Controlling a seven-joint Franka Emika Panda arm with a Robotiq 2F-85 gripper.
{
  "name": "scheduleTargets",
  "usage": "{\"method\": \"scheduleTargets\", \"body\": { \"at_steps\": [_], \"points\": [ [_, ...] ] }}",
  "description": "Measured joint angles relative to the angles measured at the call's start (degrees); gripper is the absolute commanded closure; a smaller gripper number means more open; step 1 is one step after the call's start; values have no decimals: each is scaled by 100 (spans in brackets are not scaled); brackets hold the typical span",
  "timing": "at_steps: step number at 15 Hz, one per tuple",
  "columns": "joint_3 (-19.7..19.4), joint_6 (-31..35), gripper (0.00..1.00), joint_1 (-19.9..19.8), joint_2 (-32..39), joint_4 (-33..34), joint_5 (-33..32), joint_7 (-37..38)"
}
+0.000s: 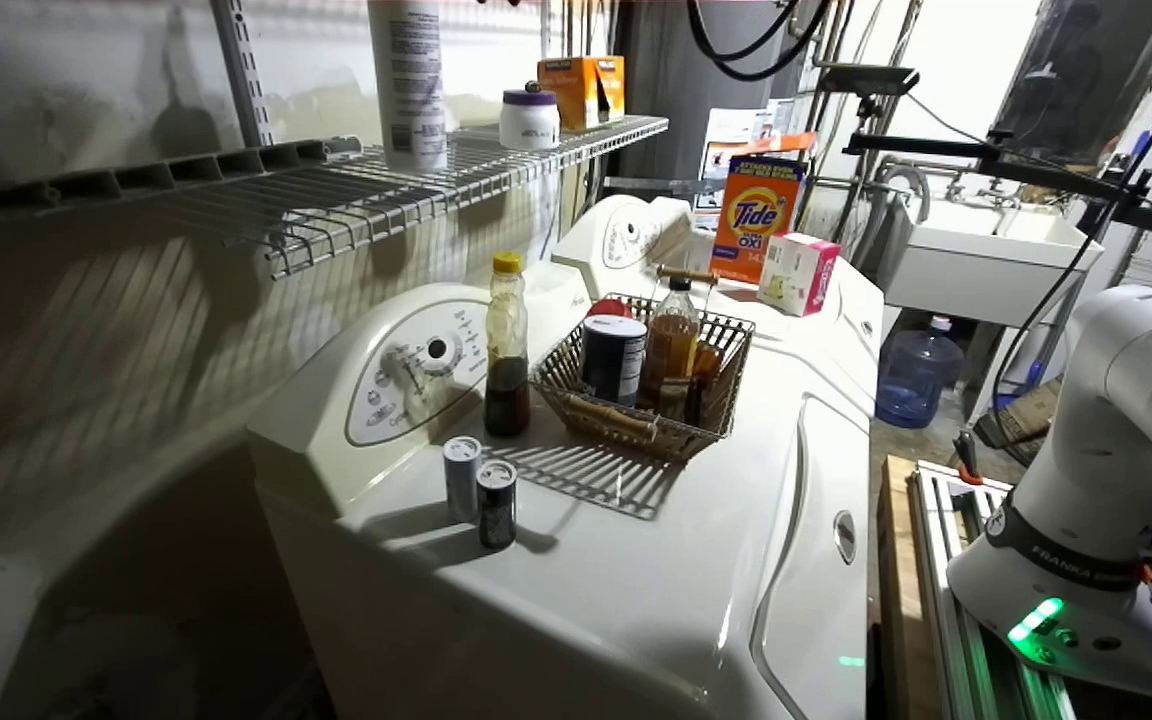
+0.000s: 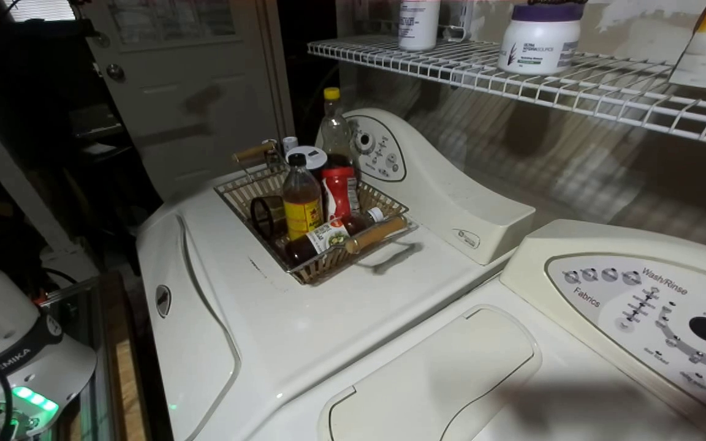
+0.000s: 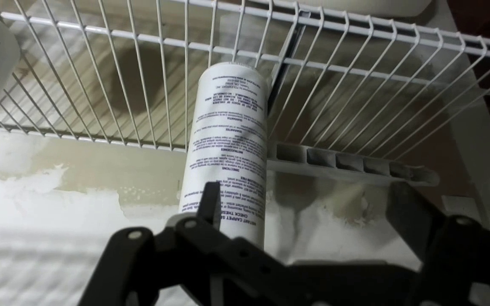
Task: Rotate the white spray bottle.
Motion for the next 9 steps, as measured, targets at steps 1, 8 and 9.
{"method": "scheduleTargets", "body": {
  "at_steps": [1,8,9],
  "points": [
    [36,7,0,-26,-46,-69,-9,15],
    [146,14,0,-126,-76,-130,-9,26],
    [147,14,0,-129,-74,-130,-9,26]
  ]
}}
